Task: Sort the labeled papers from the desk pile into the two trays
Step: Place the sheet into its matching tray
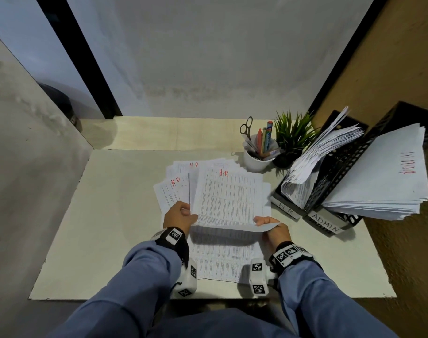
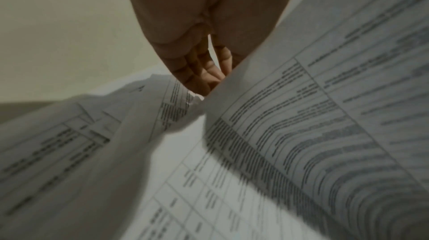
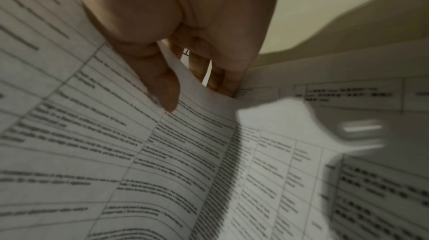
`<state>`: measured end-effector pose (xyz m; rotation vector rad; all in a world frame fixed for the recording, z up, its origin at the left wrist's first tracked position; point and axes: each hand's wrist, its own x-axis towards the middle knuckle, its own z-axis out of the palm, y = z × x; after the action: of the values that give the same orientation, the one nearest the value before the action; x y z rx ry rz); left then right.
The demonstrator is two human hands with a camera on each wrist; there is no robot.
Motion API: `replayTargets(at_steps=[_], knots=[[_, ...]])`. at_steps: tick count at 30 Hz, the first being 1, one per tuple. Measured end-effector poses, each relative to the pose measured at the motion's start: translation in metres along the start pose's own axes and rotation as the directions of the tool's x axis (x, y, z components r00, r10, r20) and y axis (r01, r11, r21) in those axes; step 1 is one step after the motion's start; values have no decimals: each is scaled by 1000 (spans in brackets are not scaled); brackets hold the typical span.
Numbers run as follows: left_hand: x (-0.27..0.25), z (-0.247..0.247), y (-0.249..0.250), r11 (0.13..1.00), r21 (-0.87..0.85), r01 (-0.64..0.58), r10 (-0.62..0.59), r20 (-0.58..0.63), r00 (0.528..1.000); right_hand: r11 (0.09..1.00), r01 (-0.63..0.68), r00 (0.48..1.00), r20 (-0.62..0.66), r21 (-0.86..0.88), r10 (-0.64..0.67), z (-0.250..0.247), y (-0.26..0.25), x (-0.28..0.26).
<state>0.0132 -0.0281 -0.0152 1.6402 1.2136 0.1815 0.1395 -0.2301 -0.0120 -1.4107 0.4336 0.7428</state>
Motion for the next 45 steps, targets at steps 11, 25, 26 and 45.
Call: replayTargets(at_steps=[11, 25, 26, 45], knots=[[-4, 6, 14, 972, 71, -222, 227, -68, 972, 984, 112, 990, 75, 140, -123, 4, 4, 2], [-2, -6, 1, 863, -502, 59, 5, 124, 992, 997, 44, 966, -252, -69, -60, 15, -33, 9], [-1, -7, -1, 853, -518, 62, -7, 107, 994, 995, 88, 956, -278, -44, -97, 17, -36, 5], [11, -15, 8, 969, -219, -115, 59, -243, 968, 950, -95, 934, -357, -298, -19, -16, -19, 47]])
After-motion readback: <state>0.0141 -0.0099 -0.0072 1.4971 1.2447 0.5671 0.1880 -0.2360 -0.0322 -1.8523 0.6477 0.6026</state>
